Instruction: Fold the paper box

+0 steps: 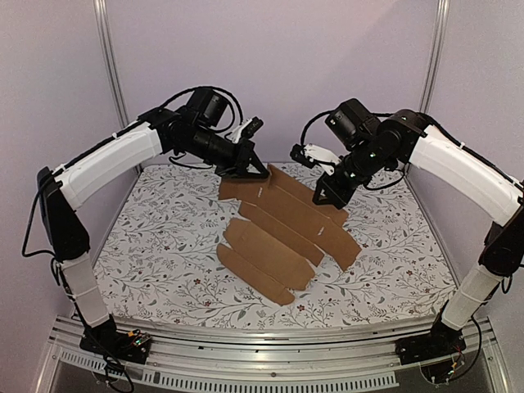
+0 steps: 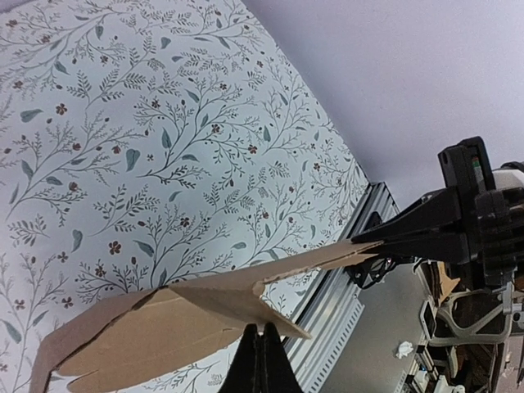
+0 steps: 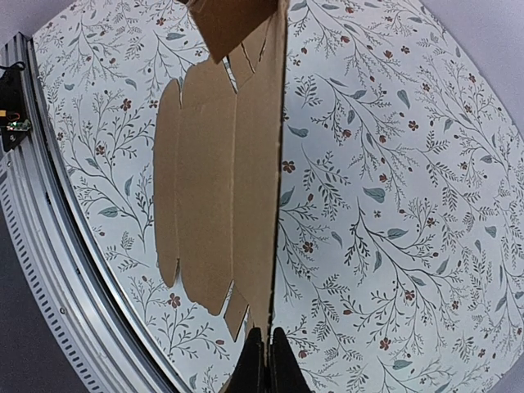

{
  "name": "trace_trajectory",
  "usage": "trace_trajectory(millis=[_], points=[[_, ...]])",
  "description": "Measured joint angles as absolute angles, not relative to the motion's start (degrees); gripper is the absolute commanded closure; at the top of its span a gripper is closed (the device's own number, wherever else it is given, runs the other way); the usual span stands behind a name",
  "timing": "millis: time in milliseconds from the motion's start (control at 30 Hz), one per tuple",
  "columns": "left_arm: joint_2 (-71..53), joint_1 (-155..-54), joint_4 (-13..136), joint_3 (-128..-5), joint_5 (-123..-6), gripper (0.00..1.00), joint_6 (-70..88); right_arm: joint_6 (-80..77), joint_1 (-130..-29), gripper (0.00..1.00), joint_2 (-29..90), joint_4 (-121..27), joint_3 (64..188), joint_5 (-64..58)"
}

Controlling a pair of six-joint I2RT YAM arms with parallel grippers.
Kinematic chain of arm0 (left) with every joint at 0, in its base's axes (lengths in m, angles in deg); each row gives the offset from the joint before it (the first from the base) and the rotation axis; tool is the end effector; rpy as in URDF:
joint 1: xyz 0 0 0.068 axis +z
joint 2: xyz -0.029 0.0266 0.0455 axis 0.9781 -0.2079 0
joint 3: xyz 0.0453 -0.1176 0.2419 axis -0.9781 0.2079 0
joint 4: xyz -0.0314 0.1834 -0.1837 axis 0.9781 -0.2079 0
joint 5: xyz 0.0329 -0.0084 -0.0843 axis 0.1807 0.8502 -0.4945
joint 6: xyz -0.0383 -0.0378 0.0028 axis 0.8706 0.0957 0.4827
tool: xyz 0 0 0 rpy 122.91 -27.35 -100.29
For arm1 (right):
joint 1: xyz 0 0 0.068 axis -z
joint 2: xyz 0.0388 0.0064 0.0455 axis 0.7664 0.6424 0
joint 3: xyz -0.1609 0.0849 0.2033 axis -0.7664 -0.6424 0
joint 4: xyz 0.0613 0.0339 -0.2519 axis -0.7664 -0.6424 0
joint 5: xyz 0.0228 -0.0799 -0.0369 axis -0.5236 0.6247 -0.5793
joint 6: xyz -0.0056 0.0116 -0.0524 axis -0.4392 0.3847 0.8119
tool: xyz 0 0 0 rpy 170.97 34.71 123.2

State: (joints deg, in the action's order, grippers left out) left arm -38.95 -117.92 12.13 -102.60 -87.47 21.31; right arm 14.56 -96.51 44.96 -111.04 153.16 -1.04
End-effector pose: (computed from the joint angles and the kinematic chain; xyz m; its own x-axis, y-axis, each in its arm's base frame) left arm 0.3000 -0.2750 0.3691 -0.8257 0.2364 -0.5123 0.5464 0.5614 -0.6215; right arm 0.2303 0.2480 0.3755 -0.4546 -0.7040 -0.5457 -0.8420 0.5394 0.0056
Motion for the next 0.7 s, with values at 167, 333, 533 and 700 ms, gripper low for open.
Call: trace_trajectory(millis=[167,333,533,700], points=[[-39.13,-117.9,11.93,-102.63,-85.04,0.99,20.85,13.95,-96.51,1.0,44.79,-110.5,152.76,-0.89],[-38.58,-117.46,10.38,-102.26,-79.82,0.96,18.93,13.82,-96.53,1.0,43.8,-109.71,150.97,0.34],[-32.74,-117.0,9.53,-95.09,-74.73,0.94,17.86,14.43,-96.44,1.0,43.67,-109.14,149.79,0.55],[-28.13,-116.98,9.64,-87.3,-71.64,0.94,18.08,14.47,-95.77,1.0,43.96,-107.11,147.87,-0.43]])
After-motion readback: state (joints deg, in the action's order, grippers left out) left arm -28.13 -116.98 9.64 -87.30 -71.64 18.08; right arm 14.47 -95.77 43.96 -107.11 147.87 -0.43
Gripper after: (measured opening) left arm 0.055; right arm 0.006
